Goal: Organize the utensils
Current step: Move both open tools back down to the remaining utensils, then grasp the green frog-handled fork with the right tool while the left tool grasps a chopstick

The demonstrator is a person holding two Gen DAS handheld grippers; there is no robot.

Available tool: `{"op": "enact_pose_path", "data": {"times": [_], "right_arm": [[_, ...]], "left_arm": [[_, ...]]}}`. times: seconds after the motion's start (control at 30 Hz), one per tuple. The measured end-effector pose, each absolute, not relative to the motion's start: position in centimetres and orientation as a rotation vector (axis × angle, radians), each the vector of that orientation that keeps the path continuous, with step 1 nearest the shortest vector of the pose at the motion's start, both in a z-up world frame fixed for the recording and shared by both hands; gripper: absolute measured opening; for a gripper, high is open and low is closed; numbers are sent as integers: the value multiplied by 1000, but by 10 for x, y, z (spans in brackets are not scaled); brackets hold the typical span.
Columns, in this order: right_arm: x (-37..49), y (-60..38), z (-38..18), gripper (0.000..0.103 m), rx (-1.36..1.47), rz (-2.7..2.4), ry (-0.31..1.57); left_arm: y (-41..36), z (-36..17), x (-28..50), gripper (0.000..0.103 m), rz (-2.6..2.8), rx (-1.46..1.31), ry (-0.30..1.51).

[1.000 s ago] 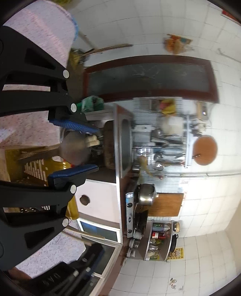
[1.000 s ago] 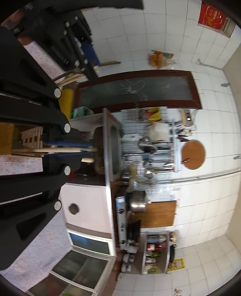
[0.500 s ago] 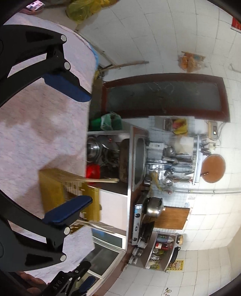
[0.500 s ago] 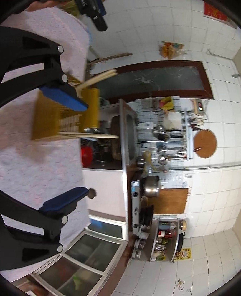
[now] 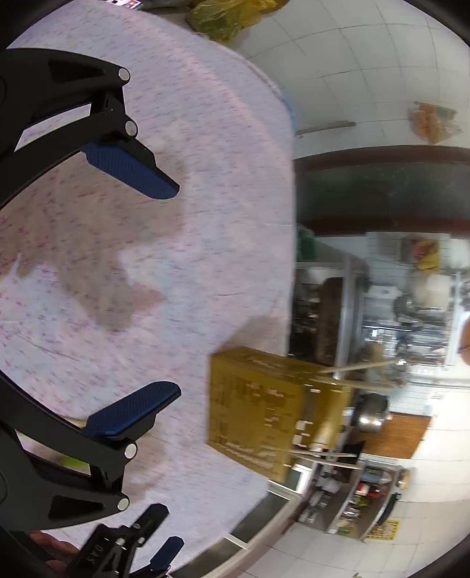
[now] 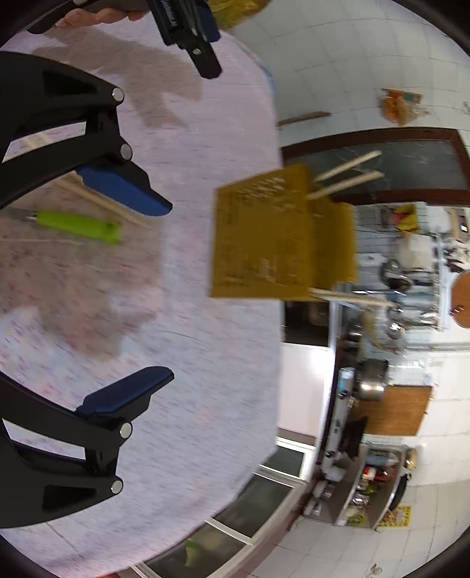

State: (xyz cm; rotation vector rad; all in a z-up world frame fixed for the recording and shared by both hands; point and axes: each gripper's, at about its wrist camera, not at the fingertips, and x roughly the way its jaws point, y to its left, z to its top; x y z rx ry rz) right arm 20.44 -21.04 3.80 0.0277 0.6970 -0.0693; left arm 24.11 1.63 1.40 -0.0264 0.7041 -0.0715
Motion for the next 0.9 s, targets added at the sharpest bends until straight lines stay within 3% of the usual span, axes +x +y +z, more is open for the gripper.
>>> {"op": "enact_pose_path", "data": {"times": [0.37,0.4,0.53,0.6,0.9], "right_arm": [[207,-185,-16,80,-4,-71,885],[208,-182,-19,69,-7,-72,897],[209,-175,-21,44,13,-52,907],[208,-173,-21,22,29,-30,906],[199,-205,-17,19,14,-39,919]], "left_arm": [[5,-27,237,98,-79,45,783],[4,-28,238,98,-80,43,788],[-1,-31,240,98,-104,30,815],[-5,-33,238,98,-119,24,822],[-42,-45,237,98,-235,64,896]]}}
